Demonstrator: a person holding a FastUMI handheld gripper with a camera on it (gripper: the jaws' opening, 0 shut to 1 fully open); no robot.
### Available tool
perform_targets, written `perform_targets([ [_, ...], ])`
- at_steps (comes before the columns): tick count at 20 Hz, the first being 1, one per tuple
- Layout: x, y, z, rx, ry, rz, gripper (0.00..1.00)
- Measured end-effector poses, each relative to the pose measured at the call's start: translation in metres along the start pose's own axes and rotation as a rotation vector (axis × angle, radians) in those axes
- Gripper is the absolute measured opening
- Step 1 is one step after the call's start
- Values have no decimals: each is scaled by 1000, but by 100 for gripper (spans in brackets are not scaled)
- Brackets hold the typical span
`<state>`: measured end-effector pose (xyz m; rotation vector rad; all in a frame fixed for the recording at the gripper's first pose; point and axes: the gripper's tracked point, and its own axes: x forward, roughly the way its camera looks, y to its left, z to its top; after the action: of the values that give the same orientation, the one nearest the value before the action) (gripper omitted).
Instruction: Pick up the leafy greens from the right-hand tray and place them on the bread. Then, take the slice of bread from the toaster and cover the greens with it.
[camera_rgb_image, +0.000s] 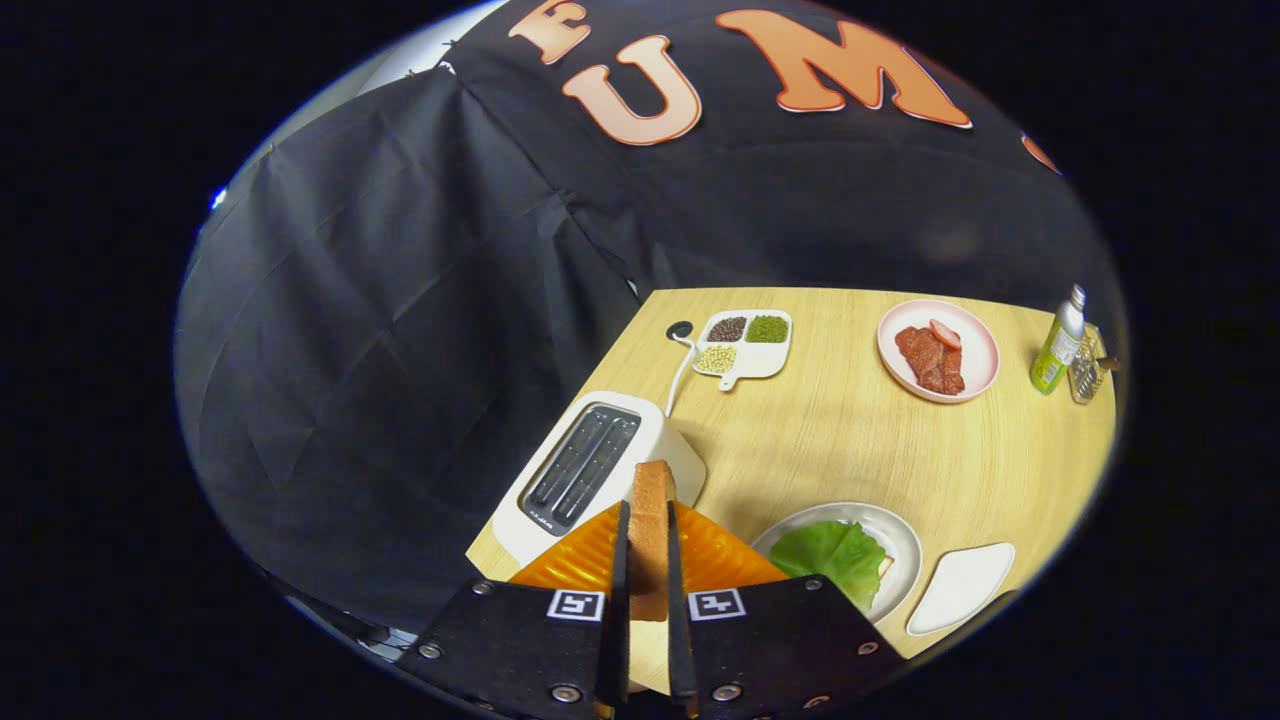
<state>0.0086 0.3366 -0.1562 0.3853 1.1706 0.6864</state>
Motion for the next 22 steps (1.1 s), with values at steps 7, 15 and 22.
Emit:
perform_targets([
  [7, 10, -56, -40, 152, 55, 13, 16],
  [15, 23, -126, -60, 360, 13, 48, 16],
  [22, 28, -152, -80, 432, -38, 118, 16],
])
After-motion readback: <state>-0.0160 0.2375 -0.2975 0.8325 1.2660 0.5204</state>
